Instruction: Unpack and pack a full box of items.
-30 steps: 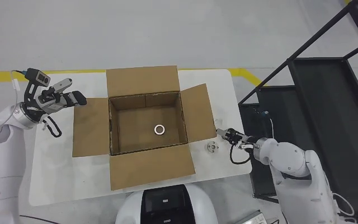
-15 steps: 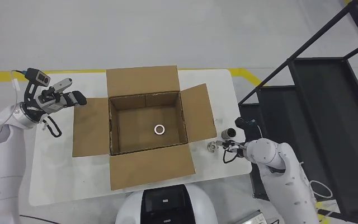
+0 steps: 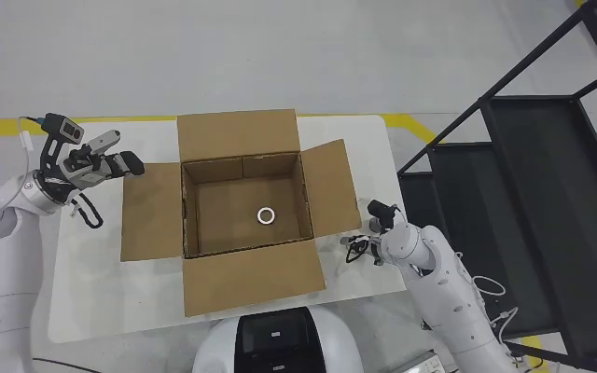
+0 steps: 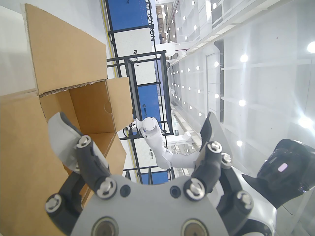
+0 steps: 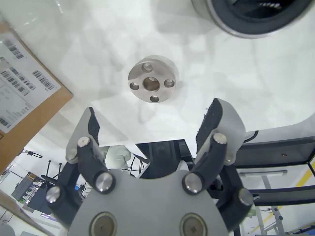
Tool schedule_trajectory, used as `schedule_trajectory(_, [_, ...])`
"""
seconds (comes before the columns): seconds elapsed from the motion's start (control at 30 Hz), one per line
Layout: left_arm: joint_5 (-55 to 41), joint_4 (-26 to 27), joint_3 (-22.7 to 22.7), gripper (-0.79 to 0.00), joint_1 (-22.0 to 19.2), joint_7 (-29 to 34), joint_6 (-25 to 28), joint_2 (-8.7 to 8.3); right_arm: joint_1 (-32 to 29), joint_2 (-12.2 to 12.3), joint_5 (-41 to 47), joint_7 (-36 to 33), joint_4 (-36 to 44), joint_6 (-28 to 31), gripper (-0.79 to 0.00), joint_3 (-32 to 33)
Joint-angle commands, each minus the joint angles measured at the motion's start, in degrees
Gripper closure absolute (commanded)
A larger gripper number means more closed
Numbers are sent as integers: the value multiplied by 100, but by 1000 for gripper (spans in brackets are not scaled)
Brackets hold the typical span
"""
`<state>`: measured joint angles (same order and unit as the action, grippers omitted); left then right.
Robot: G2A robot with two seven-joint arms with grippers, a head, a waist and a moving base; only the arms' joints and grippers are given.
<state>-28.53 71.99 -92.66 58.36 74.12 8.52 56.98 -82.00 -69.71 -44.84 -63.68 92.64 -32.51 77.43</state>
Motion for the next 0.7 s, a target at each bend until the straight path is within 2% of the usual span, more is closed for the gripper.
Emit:
schedule_trajectory(0.0, [0, 0, 0, -785, 0, 0, 0, 0, 129, -20, 23, 89, -179, -73, -785, -93])
schedule_trajectory(0.07, [0, 0, 0, -785, 0, 0, 0, 0, 232, -38, 35, 176, -340, -137, -785, -170])
schedule_trajectory(0.17, [0, 0, 0, -785, 0, 0, 0, 0, 361, -64, 79, 229, -524, -189, -686, -305])
schedule_trajectory(0.27, [0, 0, 0, -785, 0, 0, 0, 0, 493, -86, 133, 253, -681, -255, -668, -403])
schedule_trajectory(0.37, [0, 0, 0, -785, 0, 0, 0, 0, 574, -99, 133, 283, -788, -313, -597, -482])
schedule_trajectory(0.47, [0, 0, 0, -785, 0, 0, 0, 0, 635, -107, 70, 299, -859, -419, -483, -564])
schedule_trajectory(0.6, [0, 0, 0, -785, 0, 0, 0, 0, 686, -115, 54, 315, -953, -521, -480, -632])
schedule_trajectory(0.67, [0, 0, 0, -785, 0, 0, 0, 0, 725, -122, 43, 337, -1017, -573, -548, -670])
